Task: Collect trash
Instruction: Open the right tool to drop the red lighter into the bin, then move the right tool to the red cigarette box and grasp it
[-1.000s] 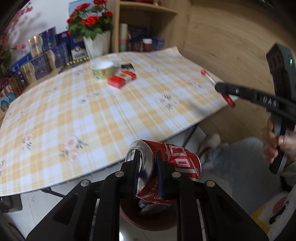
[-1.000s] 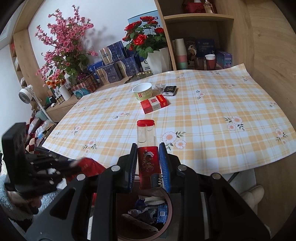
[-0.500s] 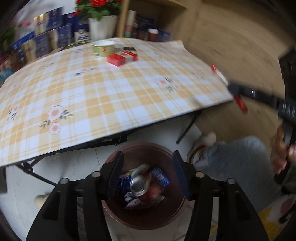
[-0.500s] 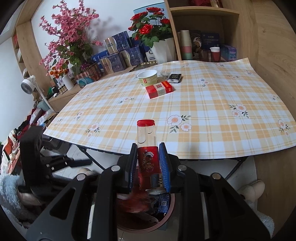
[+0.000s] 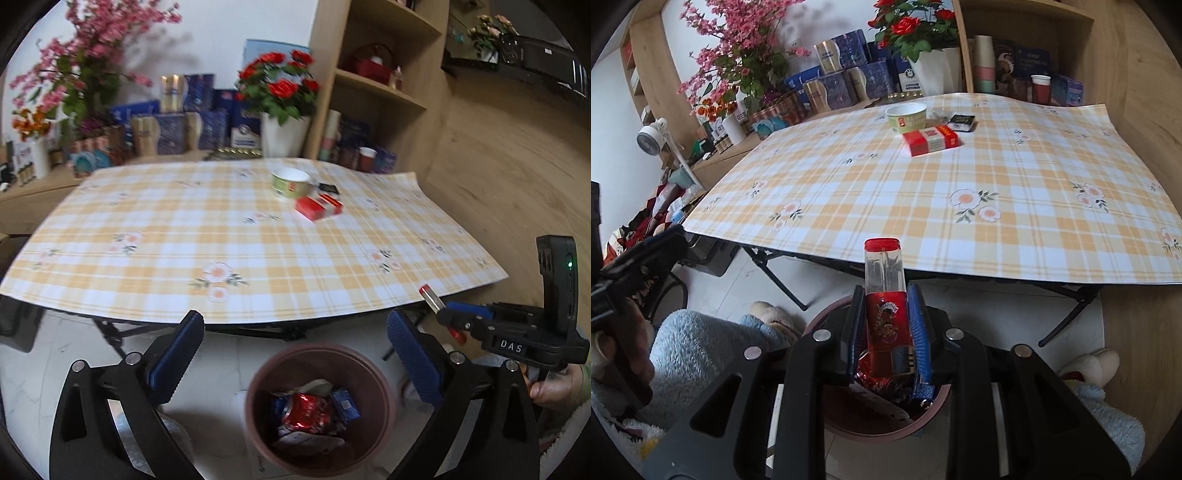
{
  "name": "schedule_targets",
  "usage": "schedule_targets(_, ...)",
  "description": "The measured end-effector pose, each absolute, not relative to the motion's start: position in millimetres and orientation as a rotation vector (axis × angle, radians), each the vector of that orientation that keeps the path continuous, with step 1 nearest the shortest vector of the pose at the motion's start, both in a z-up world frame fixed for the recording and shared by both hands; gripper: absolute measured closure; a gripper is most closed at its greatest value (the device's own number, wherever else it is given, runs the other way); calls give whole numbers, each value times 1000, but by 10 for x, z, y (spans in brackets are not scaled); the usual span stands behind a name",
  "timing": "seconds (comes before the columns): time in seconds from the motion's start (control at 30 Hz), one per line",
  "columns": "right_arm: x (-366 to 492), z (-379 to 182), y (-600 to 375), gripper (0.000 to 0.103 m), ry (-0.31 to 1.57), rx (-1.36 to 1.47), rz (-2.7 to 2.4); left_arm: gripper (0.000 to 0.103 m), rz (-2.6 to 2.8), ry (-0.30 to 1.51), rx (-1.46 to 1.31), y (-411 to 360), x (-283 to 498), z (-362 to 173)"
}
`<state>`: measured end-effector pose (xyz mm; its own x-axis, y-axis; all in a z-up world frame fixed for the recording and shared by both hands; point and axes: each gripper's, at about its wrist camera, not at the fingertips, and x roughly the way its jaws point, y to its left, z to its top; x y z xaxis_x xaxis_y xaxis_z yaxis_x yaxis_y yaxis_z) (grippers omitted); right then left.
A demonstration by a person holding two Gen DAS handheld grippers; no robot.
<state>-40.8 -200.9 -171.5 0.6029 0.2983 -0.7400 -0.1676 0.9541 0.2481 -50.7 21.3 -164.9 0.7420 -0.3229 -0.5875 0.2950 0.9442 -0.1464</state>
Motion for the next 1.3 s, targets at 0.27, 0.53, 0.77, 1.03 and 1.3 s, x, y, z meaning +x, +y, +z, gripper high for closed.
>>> schedule_targets(0.27, -506, -1631, -1923, 31, 848, 181, 247, 6, -300, 661, -27, 352, -749, -1692)
schedule_targets(0.53, -653, -1364, -2127, 6, 791, 214, 139, 6, -291, 651, -115, 427, -915, -1576)
schedule_targets(0.77, -853, -1197, -2384, 6, 753, 276, 89, 6, -303, 593, -77, 332, -1123, -1350)
schedule_targets(1.03, -926, -1120, -2503, 6, 736, 279, 89, 6, -341, 622, -66, 238, -1046, -1363)
schedule_targets(1.3, -603, -1206, -2800, 6, 728, 359, 118, 6, -311, 718, -170, 186, -733, -1794)
